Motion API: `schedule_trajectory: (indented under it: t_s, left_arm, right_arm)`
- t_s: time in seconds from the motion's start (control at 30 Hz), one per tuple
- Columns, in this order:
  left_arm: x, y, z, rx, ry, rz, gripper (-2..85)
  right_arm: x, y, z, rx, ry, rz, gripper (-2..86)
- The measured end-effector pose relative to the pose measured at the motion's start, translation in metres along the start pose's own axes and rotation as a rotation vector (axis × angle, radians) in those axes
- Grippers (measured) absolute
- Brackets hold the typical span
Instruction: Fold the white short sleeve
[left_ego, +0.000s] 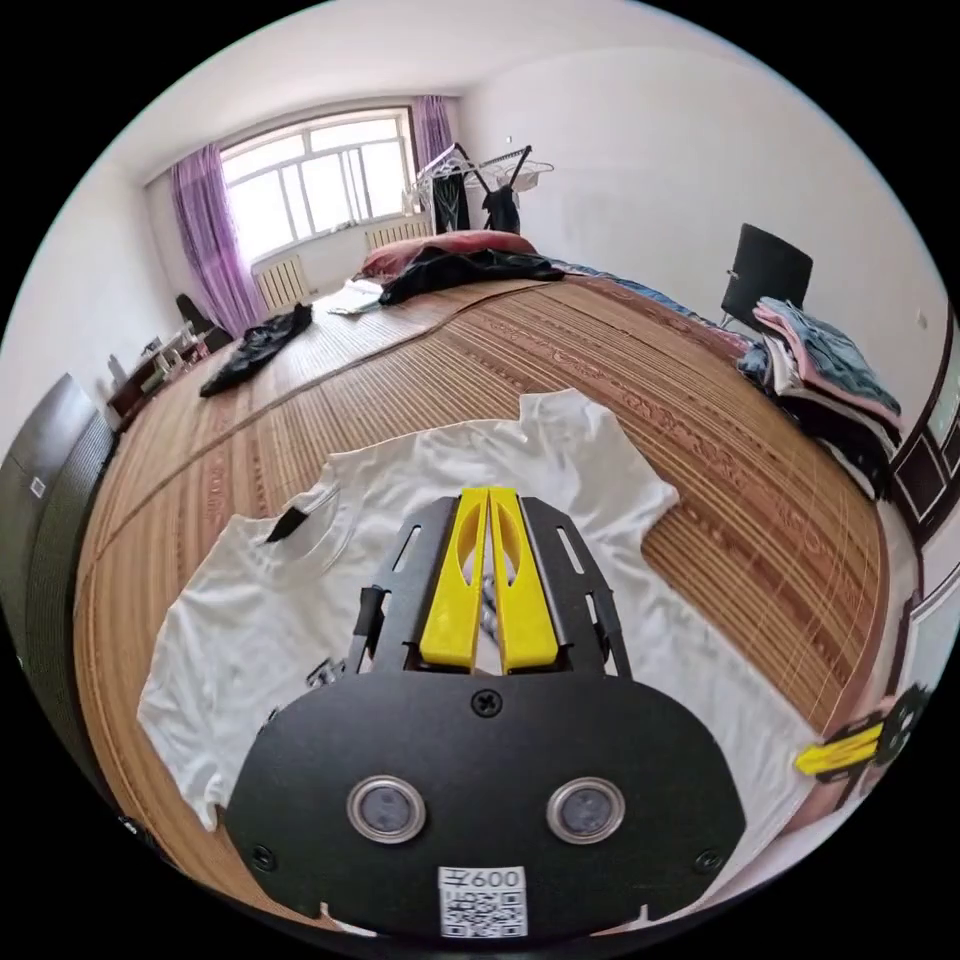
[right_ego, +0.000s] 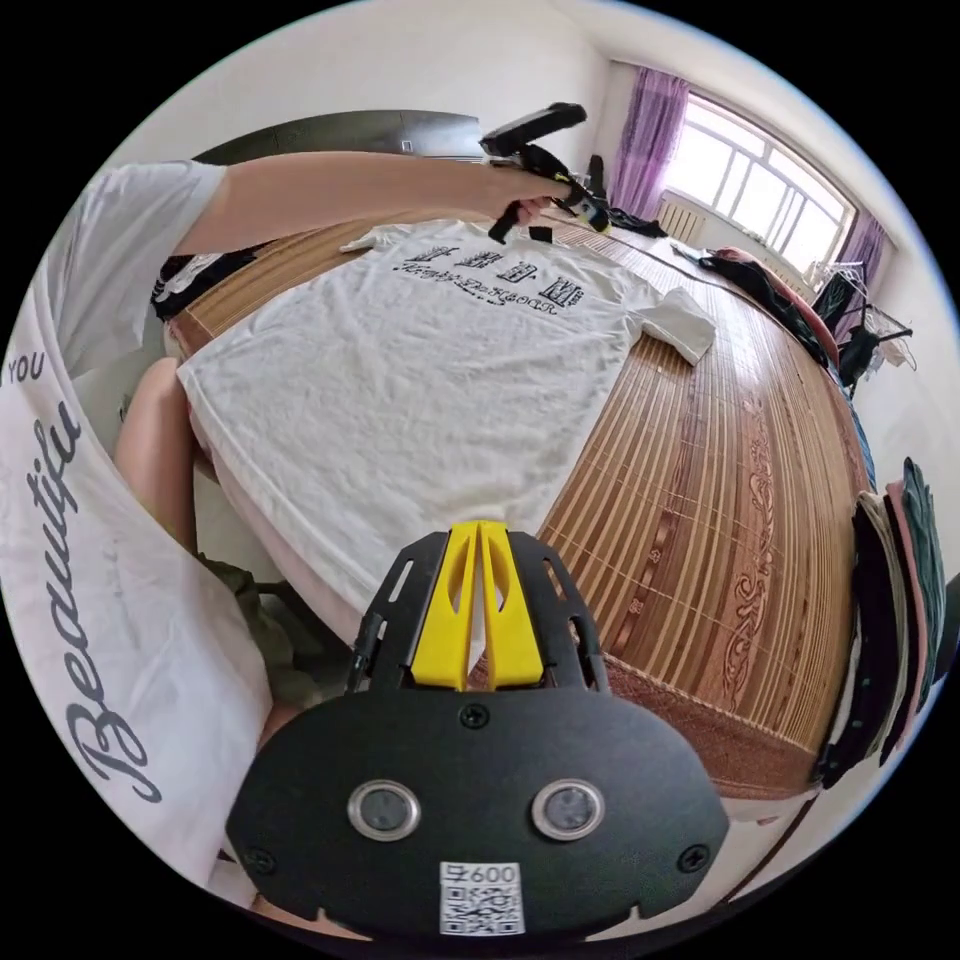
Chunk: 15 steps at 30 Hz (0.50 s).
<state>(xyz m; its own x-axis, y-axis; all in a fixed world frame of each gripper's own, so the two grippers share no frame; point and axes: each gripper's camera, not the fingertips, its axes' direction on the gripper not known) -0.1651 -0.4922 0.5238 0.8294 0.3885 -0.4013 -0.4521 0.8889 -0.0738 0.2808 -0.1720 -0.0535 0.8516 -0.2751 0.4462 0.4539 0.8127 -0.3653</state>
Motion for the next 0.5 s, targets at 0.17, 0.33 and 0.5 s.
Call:
schedule_trajectory:
  t_s: [0.17,0.33,0.5]
  left_arm:
    - [0.000,-0.007,0.190,-0.160,-0.150,0.089,0.7]
    - [-0.027,0.036,0.291,-0.144,-0.190,0.056,0.8]
    - [-0.060,0.078,0.337,-0.144,-0.166,0.023,0.9]
  right_arm:
    - [0.033,-0.026,-0.044,0.124,-0.307,0.152,-0.9]
    - [0.021,-0.067,-0.084,0.077,-0.374,0.189,-0.8]
    - [-0.047,-0.120,-0.137,-0.031,-0.159,0.051,-0.8]
